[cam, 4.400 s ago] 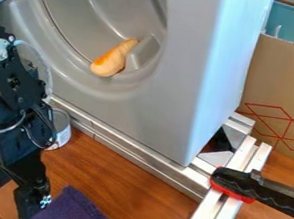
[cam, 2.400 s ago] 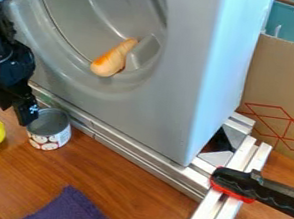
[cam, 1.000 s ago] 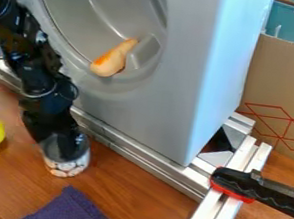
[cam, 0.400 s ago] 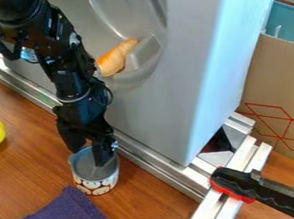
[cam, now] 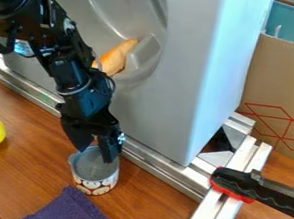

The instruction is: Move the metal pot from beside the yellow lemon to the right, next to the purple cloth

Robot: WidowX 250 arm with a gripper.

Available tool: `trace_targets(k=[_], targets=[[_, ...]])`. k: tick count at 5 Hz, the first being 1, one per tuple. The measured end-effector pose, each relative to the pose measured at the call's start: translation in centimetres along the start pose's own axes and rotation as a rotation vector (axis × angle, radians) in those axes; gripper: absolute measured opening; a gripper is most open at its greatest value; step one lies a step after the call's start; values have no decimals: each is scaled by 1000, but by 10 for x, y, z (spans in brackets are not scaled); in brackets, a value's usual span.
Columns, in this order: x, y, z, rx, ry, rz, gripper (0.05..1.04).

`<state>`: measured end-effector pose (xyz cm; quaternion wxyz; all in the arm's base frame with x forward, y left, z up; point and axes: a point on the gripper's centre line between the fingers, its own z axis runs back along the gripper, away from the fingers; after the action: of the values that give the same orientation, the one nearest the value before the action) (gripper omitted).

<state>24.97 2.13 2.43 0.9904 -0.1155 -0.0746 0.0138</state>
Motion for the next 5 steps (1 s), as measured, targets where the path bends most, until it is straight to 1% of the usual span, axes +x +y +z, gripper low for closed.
trace_targets(k=[1,2,3,4,5], targets=[[-23,-12,8,41,-14,11,1001],[-37,-7,32,134,-17,-34,1001],[-49,-10,39,254,56,-85,1001],[-48,-5,41,278,192,-93,1001],[-49,-5,42,278,204,-92,1001]])
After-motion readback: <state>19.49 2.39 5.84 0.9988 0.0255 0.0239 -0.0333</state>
